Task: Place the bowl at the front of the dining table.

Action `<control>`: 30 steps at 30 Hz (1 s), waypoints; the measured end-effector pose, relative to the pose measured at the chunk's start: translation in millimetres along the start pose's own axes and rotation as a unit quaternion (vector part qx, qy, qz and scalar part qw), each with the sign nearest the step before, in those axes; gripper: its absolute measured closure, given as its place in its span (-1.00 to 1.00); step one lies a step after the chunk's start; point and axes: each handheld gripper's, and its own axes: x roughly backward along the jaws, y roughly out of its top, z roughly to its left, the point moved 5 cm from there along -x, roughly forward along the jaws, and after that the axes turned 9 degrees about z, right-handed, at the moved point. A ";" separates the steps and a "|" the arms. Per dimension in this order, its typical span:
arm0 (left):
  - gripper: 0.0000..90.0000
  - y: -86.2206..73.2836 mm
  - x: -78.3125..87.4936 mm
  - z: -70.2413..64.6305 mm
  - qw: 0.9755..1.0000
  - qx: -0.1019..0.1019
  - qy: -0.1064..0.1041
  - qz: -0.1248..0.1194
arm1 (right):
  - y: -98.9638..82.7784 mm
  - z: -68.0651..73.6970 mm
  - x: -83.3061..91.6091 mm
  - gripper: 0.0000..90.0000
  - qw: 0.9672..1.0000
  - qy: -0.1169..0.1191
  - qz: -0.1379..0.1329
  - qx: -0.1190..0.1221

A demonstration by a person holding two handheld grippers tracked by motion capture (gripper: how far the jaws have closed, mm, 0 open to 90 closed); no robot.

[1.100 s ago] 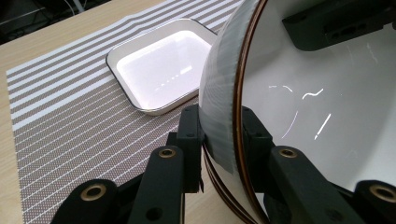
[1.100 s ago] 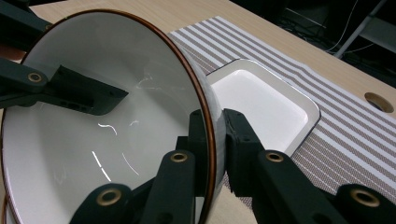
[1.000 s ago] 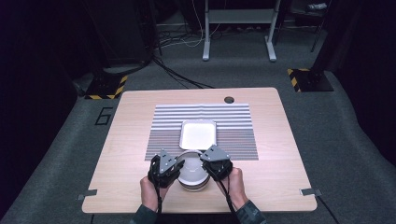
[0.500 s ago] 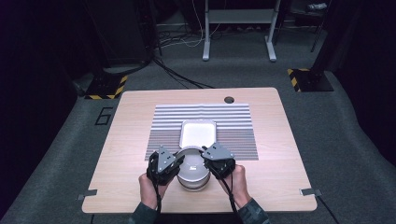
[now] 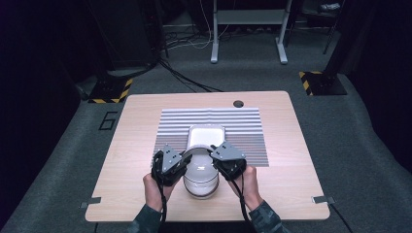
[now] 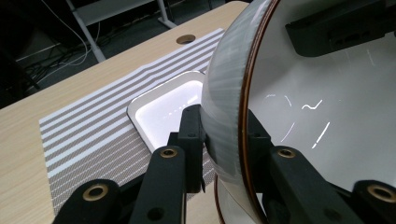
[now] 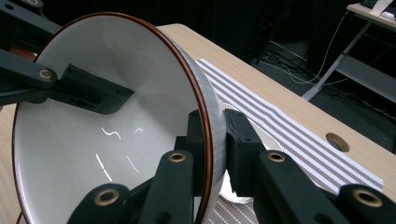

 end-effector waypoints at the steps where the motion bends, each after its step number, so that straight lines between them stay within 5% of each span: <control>1: 0.68 2.7 0.0 0.7 1.000 -0.001 0.001 -0.001 | 2.4 -2.1 0.6 0.80 1.000 -0.002 0.000 0.001; 30: 0.68 30.0 -10.7 22.5 1.000 0.016 -0.017 -0.005 | 28.3 -27.2 -8.7 0.81 1.000 -0.003 0.011 0.009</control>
